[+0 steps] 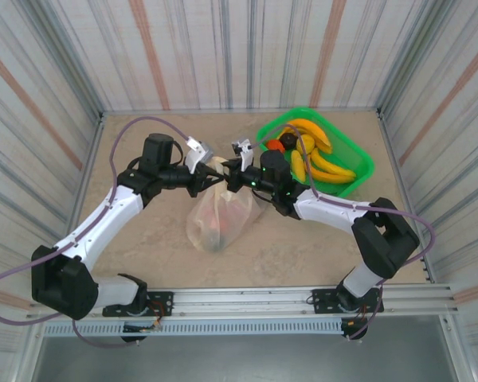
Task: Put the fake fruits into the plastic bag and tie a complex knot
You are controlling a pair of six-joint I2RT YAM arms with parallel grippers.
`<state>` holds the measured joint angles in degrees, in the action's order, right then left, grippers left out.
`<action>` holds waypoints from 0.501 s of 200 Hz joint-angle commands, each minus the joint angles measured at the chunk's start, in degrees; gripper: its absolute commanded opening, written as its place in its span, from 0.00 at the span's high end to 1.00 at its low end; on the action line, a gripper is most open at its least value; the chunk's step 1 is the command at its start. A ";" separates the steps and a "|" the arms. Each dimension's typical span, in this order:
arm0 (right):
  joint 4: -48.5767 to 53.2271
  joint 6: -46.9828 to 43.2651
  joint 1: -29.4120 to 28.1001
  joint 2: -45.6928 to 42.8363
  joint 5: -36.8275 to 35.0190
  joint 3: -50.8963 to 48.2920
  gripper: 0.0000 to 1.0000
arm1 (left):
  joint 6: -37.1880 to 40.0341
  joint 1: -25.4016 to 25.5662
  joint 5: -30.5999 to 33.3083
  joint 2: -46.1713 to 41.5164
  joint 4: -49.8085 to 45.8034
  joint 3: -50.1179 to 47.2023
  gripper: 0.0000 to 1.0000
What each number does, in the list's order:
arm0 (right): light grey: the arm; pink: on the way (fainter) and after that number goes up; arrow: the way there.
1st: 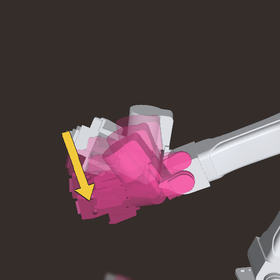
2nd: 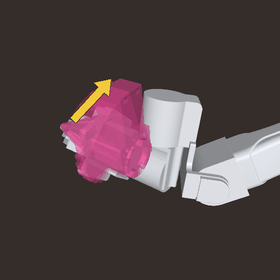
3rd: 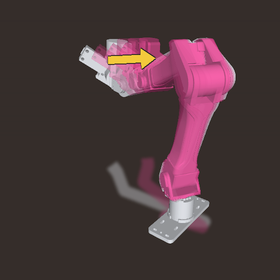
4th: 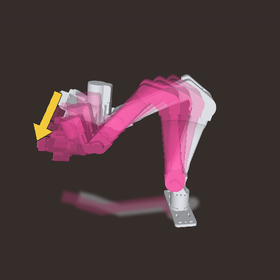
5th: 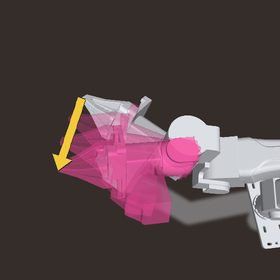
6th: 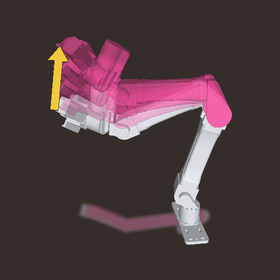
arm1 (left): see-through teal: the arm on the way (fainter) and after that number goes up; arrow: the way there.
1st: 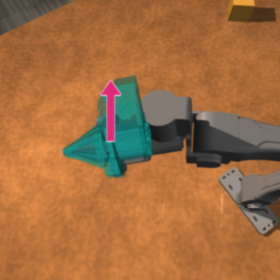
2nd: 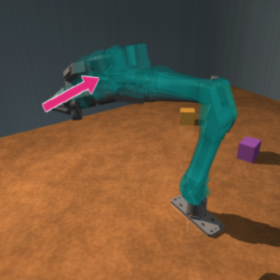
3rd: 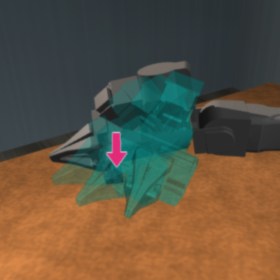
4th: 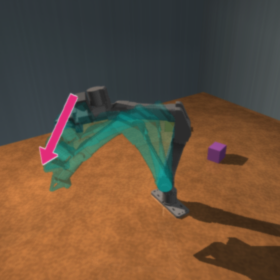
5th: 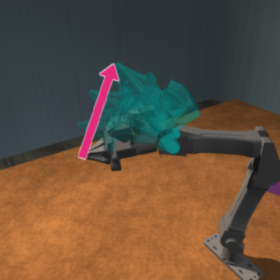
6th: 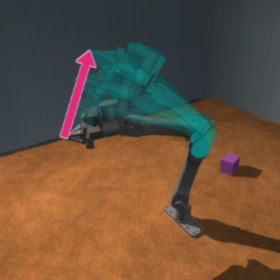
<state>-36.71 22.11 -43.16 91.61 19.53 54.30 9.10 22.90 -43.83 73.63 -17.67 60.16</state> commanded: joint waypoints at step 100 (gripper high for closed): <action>-3.43 1.88 -0.87 0.63 1.44 -0.89 1.00 | 2.26 0.23 1.99 -4.06 -2.23 -0.78 0.56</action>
<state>-38.13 23.55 -43.16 91.85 19.38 54.08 9.52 23.00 -43.40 72.25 -18.22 60.07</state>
